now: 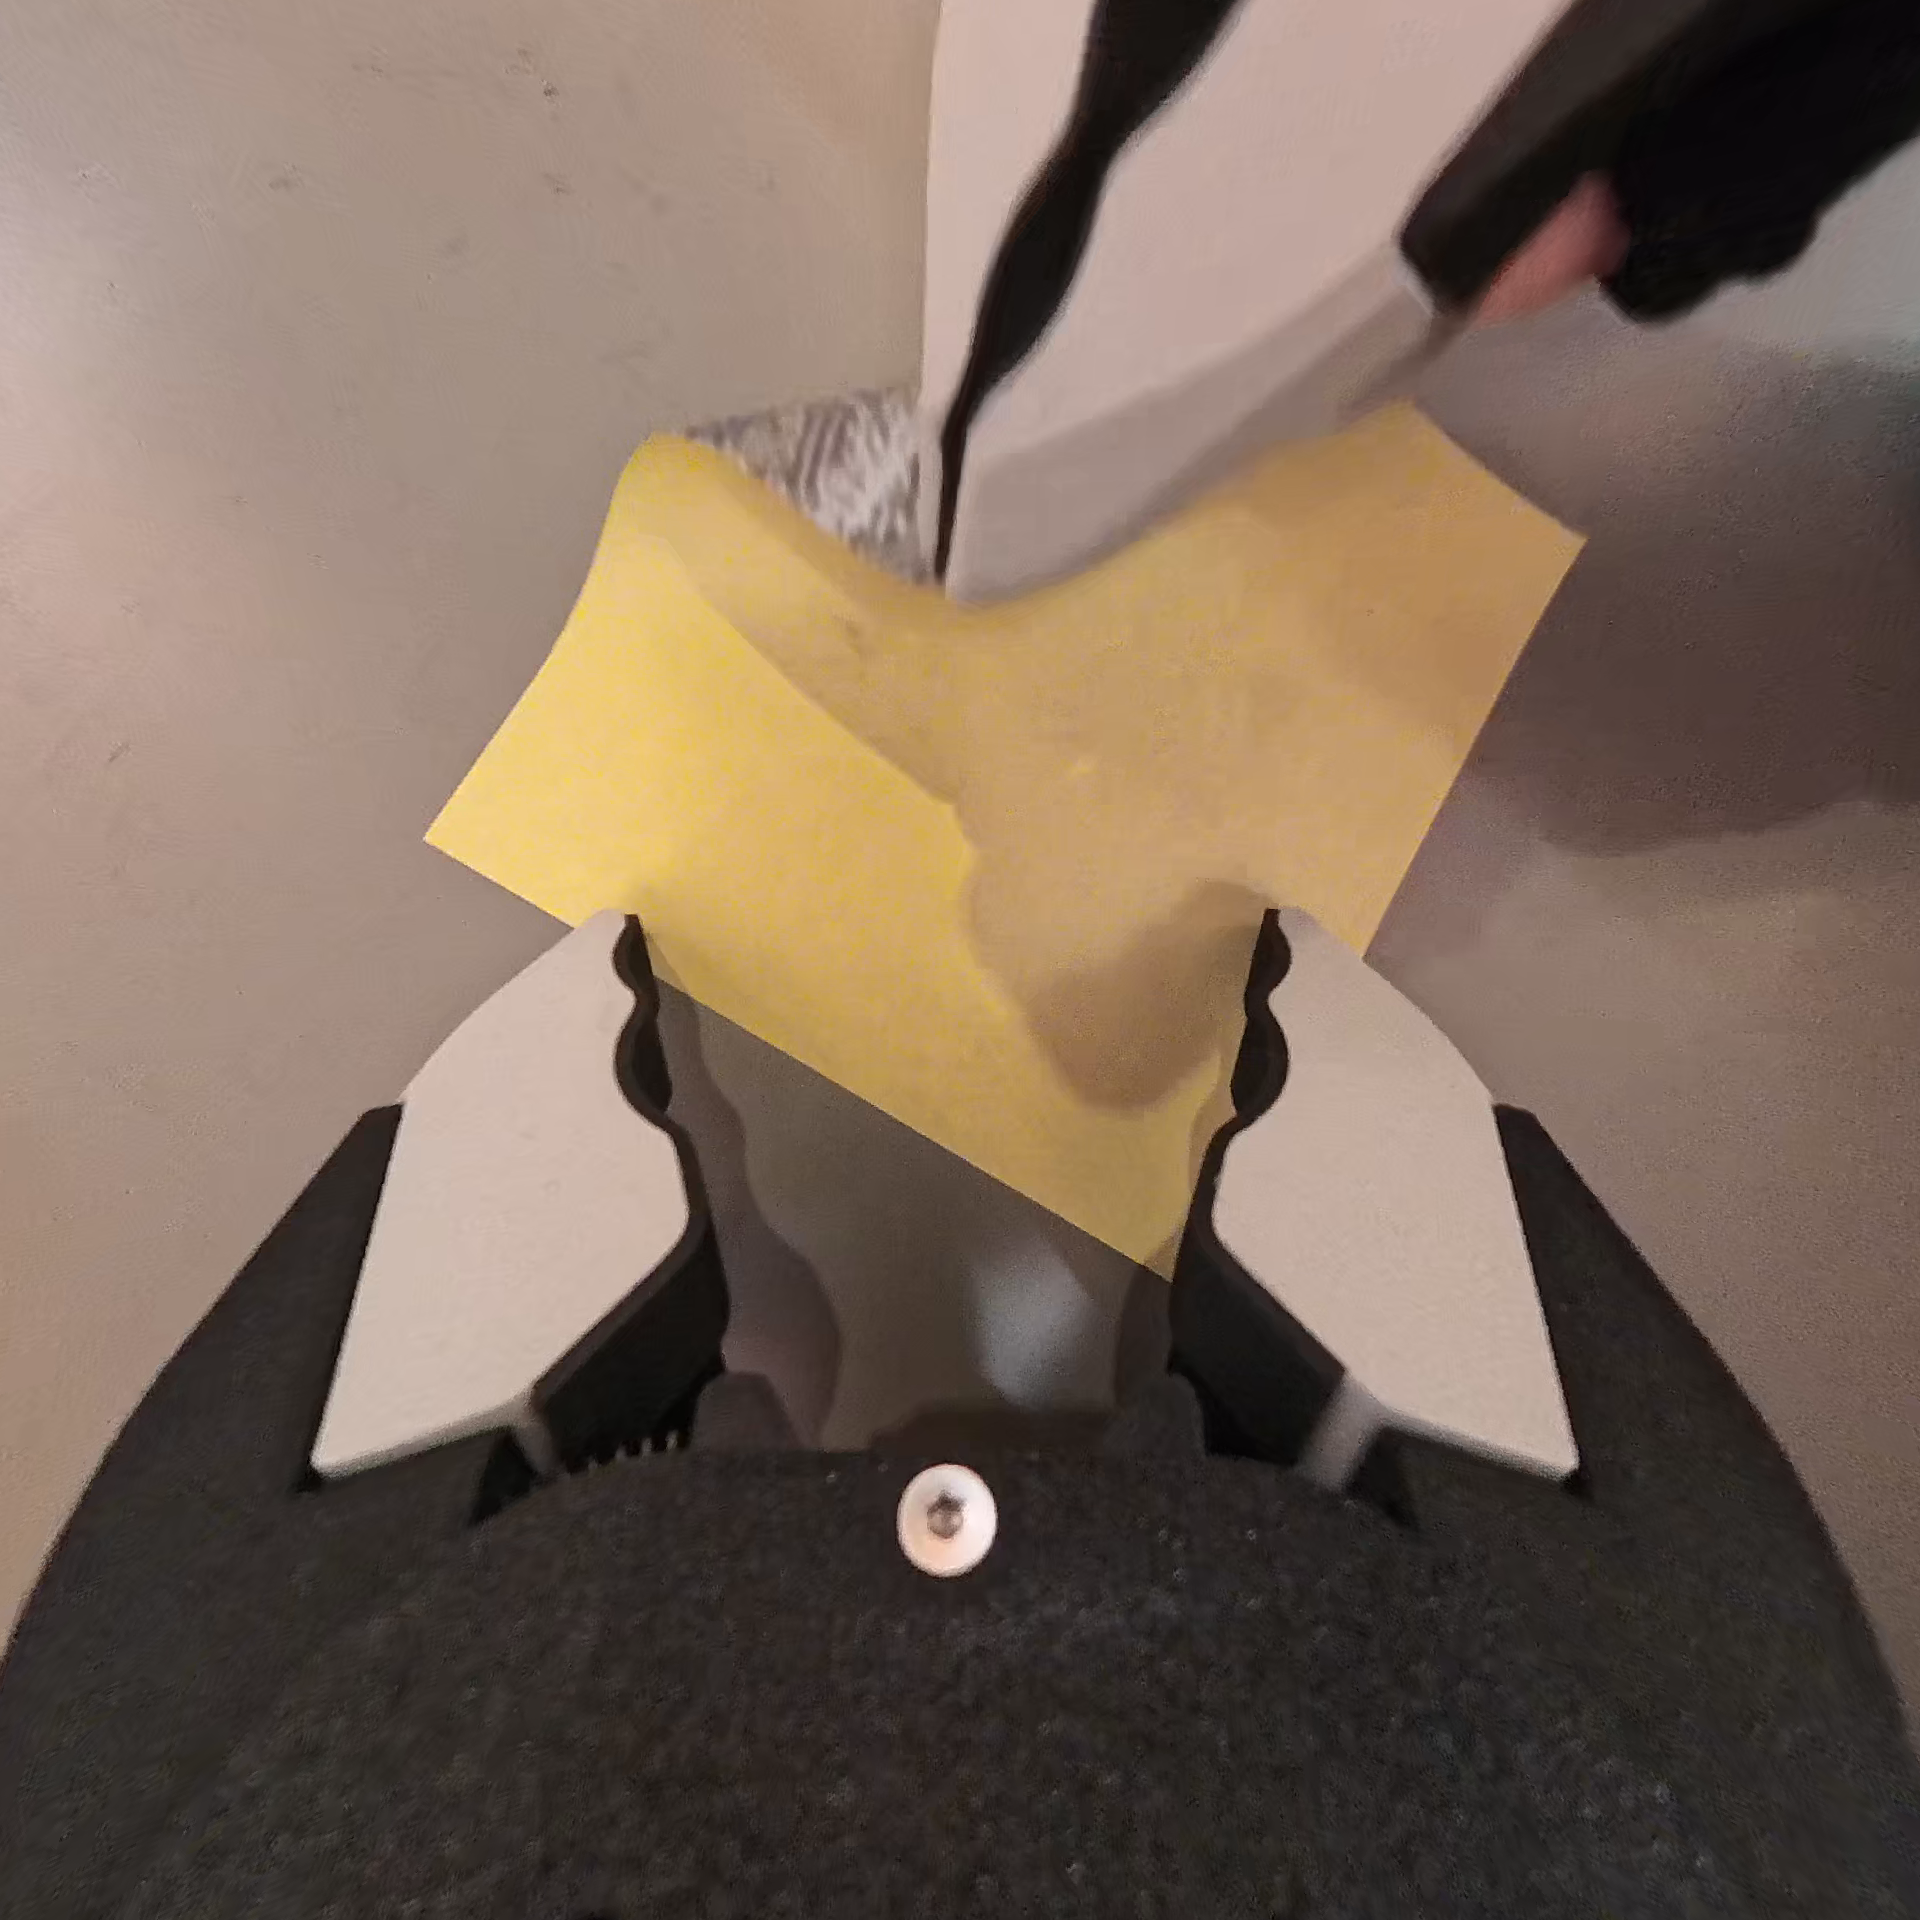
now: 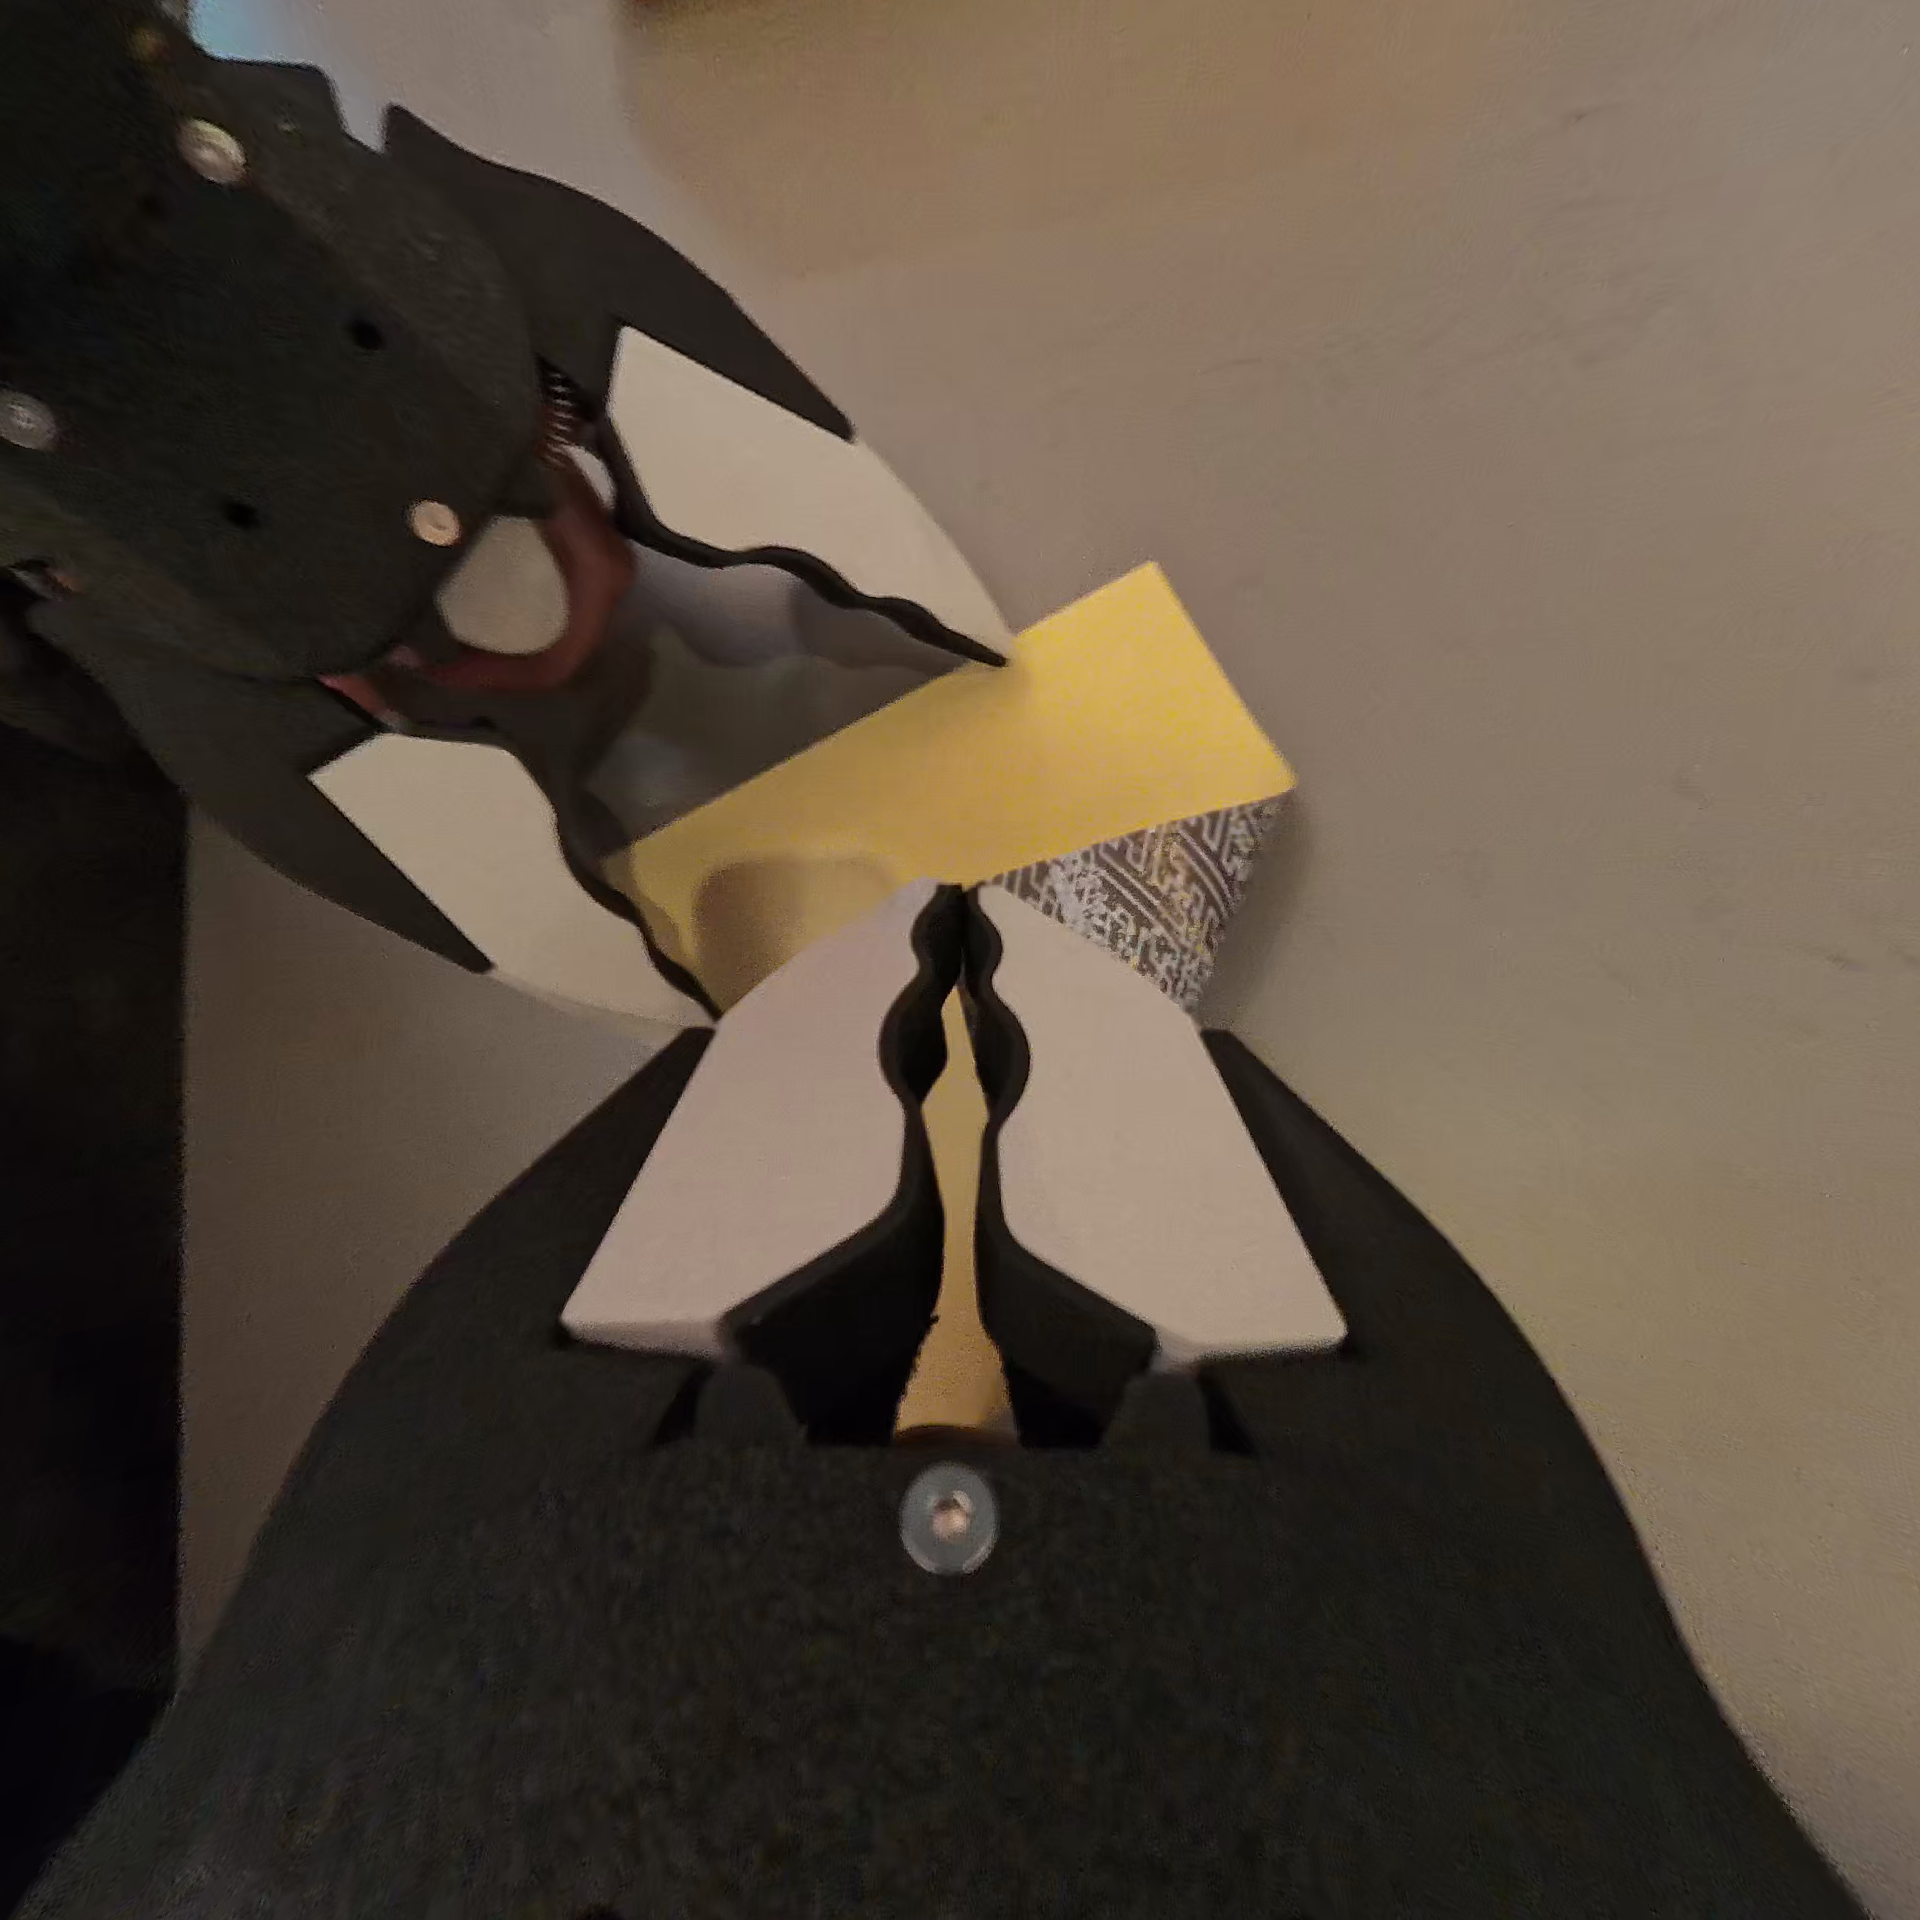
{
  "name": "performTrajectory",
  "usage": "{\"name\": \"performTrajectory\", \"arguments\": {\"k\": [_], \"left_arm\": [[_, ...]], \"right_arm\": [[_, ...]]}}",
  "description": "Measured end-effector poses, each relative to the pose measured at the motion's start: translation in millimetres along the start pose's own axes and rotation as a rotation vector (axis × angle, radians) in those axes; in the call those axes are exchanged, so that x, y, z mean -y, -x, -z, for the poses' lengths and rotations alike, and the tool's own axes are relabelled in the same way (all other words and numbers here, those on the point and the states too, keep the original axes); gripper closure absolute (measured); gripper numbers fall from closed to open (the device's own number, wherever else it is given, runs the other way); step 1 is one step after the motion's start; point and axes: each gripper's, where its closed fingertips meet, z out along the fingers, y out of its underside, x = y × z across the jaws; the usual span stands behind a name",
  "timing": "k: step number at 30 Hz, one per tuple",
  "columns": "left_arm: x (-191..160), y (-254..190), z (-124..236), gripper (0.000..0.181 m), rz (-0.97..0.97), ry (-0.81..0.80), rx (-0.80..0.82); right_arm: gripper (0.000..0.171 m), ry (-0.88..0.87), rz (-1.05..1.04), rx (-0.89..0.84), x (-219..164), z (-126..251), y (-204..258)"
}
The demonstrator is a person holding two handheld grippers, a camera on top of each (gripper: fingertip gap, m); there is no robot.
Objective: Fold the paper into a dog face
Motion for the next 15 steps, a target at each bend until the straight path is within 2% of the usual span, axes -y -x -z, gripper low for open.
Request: {"name": "performTrajectory", "arguments": {"k": [5, 8, 15], "left_arm": [[5.3, -3.2, -4.5, 0.074, 0.005, -0.001, 0.004], [5.3, -3.3, -4.5, 0.074, 0.006, -0.001, 0.005], [-6.3, -8.1, 8.8, 0.073, -0.036, 0.017, 0.008]], "right_arm": [[0.171, 0.102, 0.017, 0.105, -12.4, -21.1, 24.7], [0.171, 0.170, 0.022, 0.080, -25.2, -31.0, 20.5], [0.171, 0.208, 0.072, 0.018, -27.5, -30.5, 17.3]]}}
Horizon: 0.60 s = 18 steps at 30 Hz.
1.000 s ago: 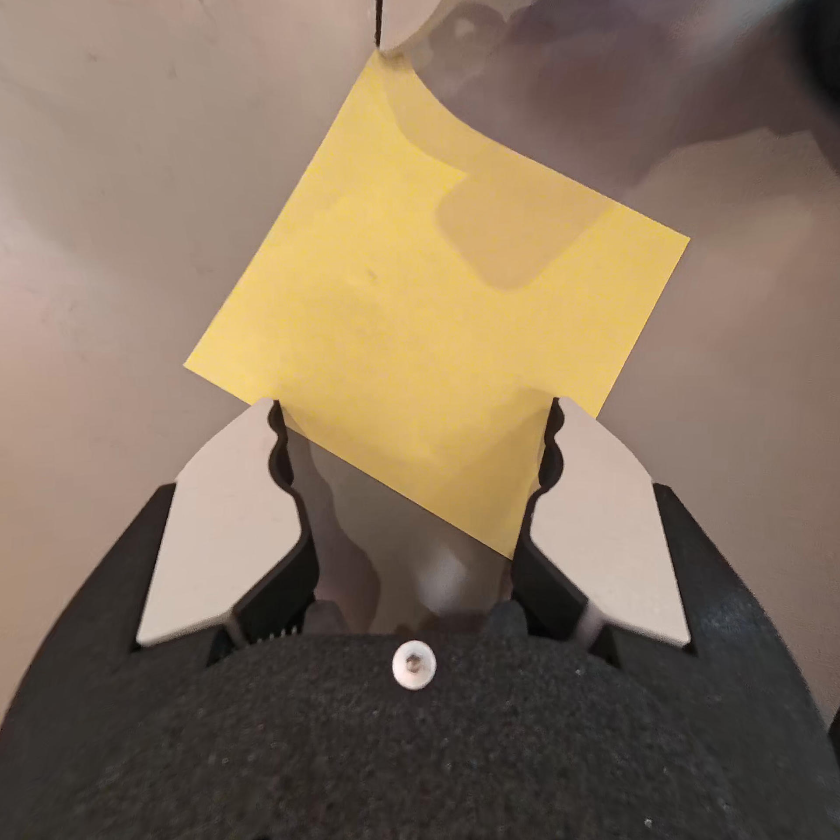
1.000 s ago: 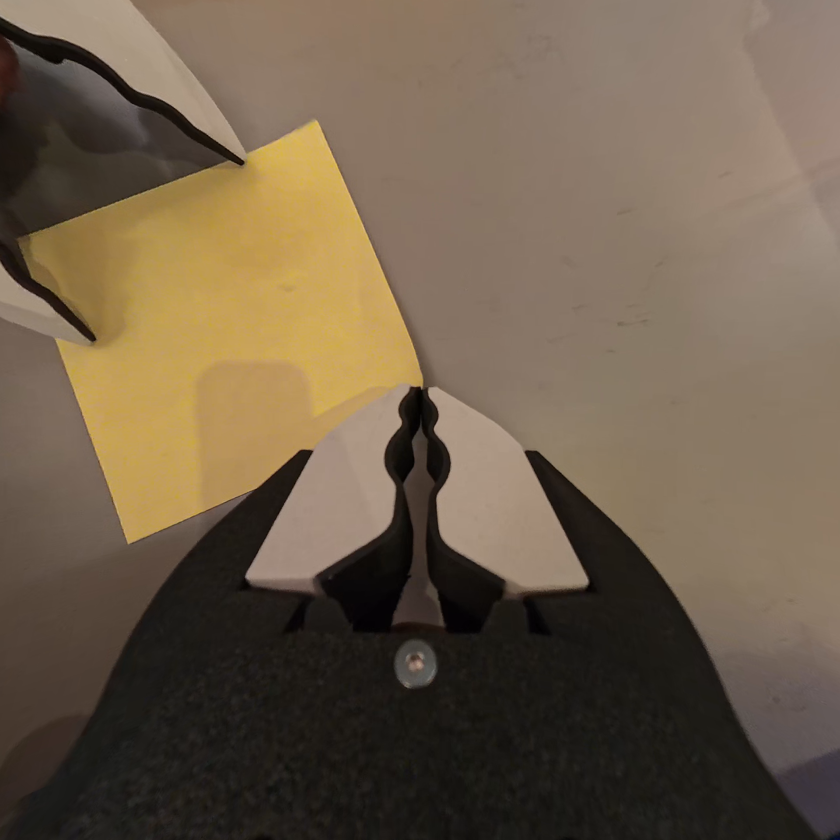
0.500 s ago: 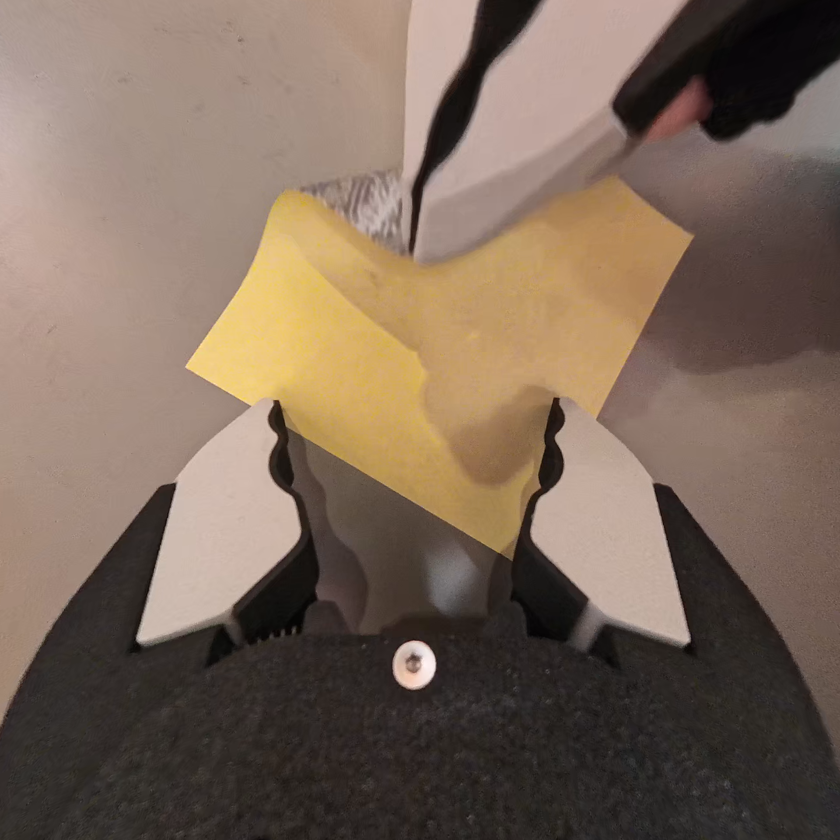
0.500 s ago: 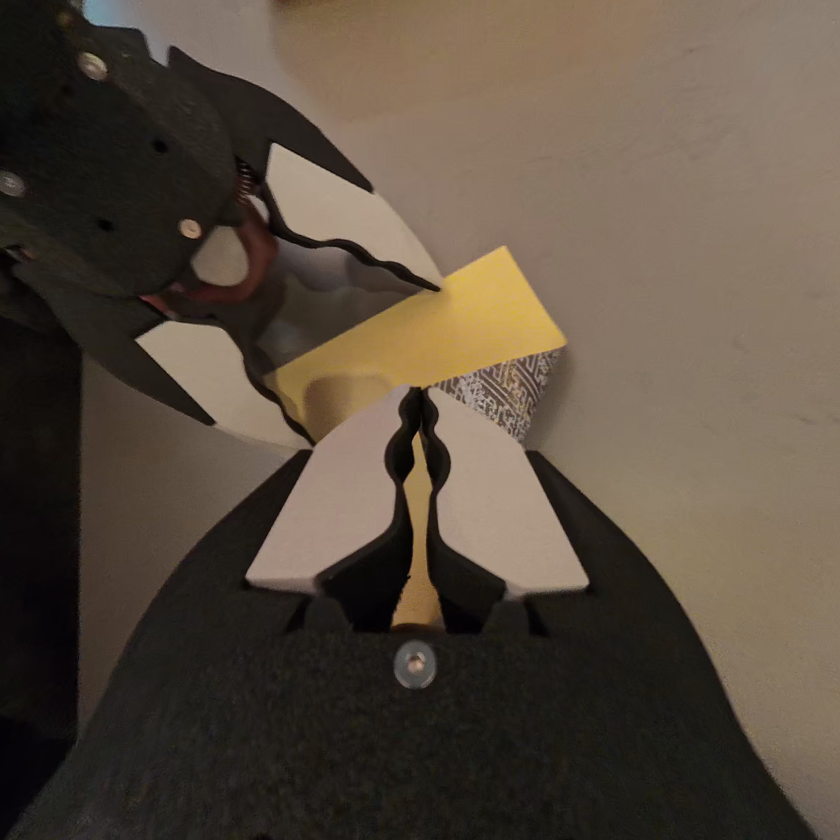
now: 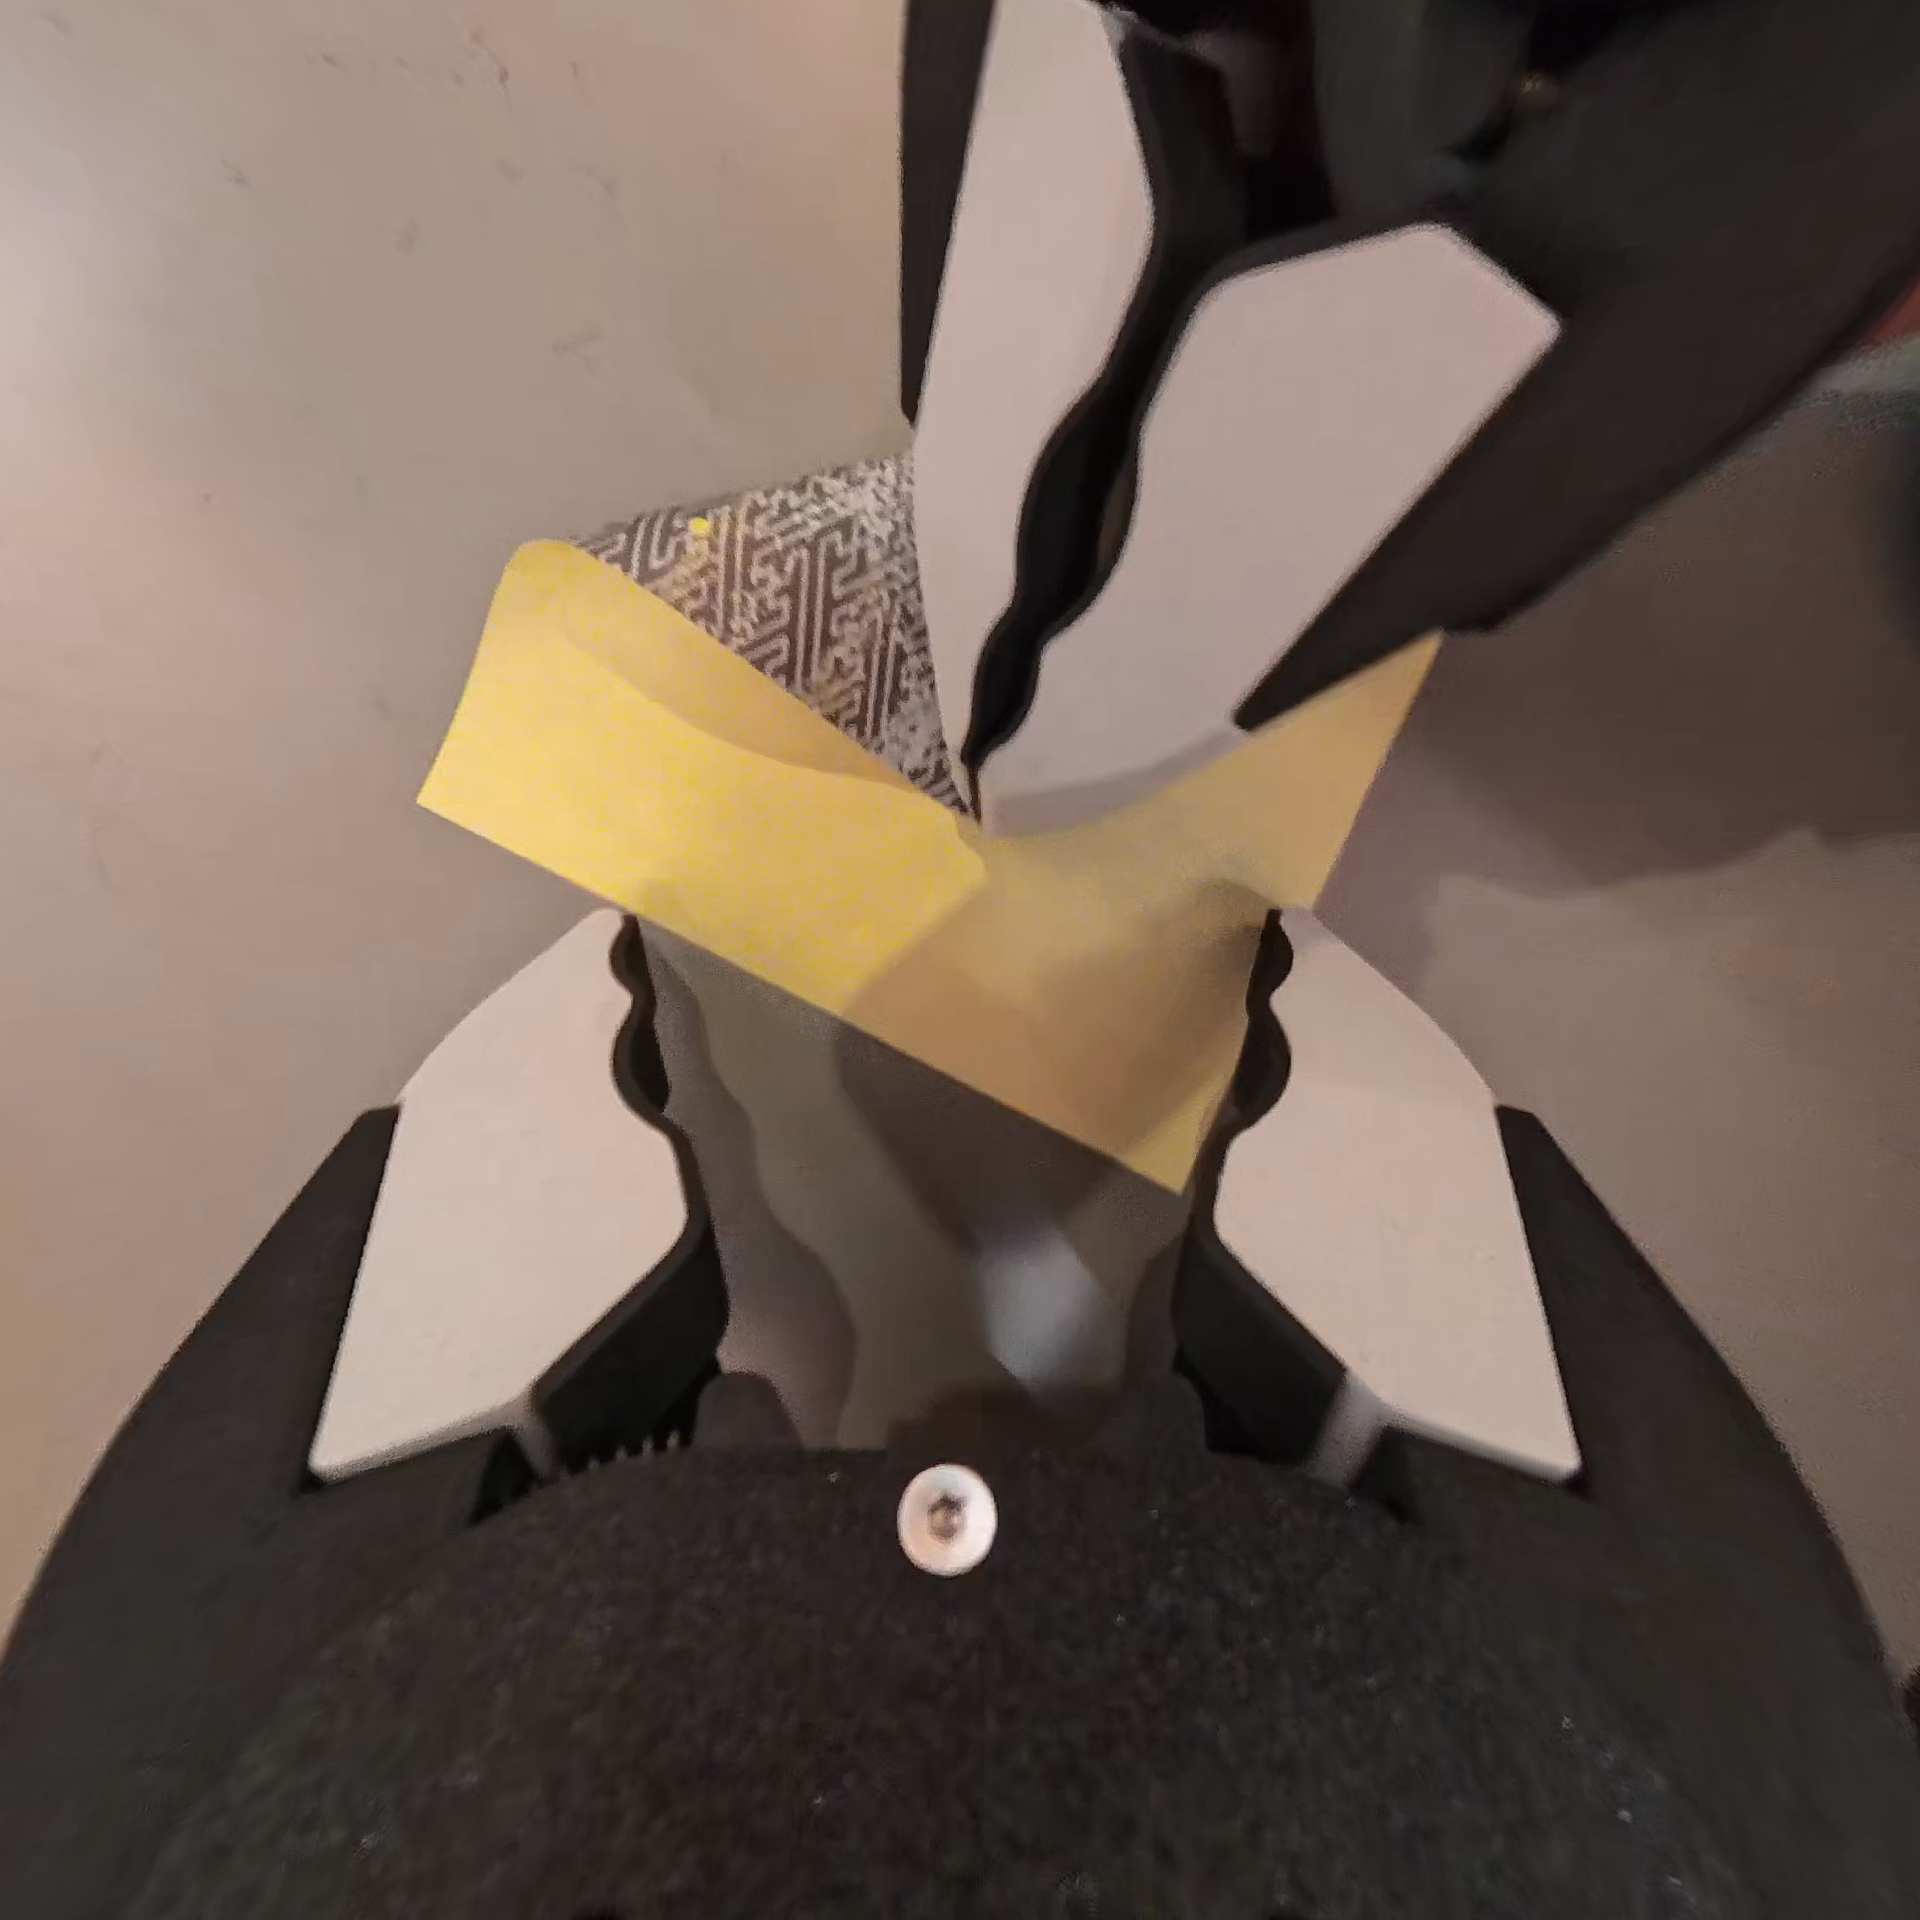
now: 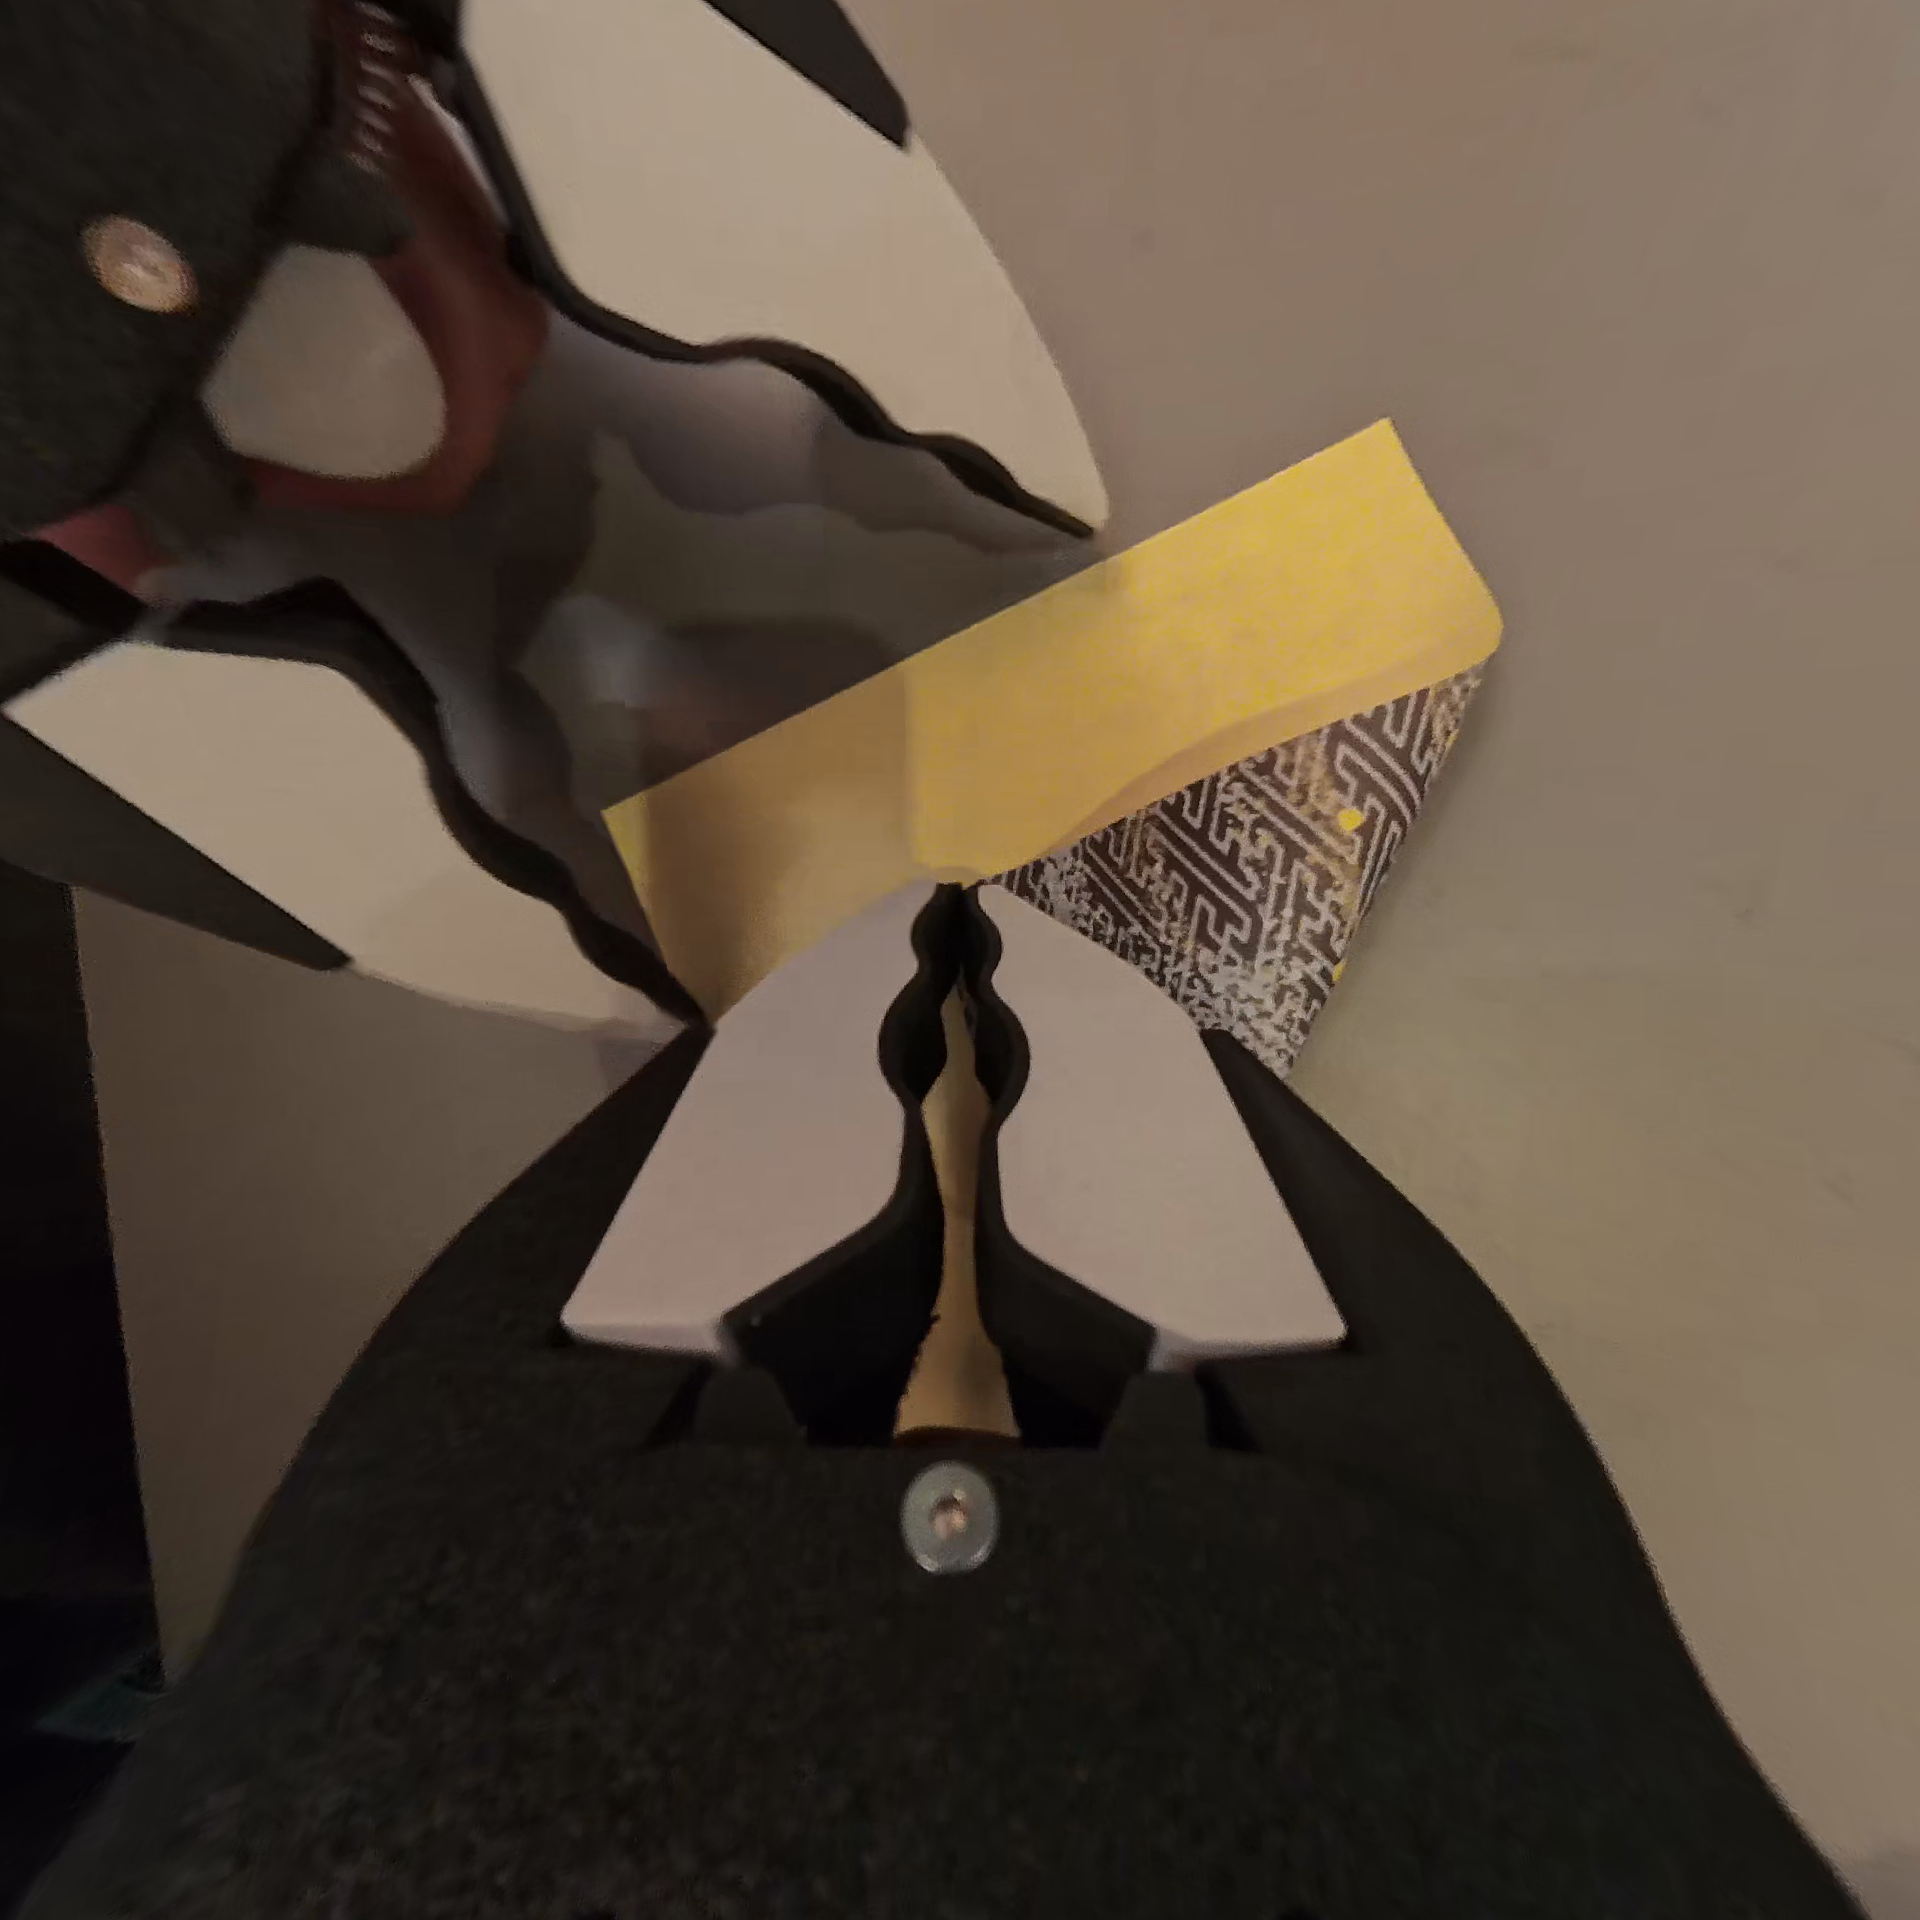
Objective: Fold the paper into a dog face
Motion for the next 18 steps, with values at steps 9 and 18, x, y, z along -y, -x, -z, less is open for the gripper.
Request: {"name": "performTrajectory", "arguments": {"k": [9, 18], "left_arm": [[-10.9, -18.7, 11.3, 0.085, -0.055, -0.040, -0.116], [-3.4, -19.8, 1.6, 0.081, -0.077, -0.016, -0.107]], "right_arm": [[0.171, 0.016, 0.093, -0.070, 0.7, 0.3, -7.8], [0.171, -0.057, 0.132, -0.033, 12.6, 6.5, -1.9]]}}
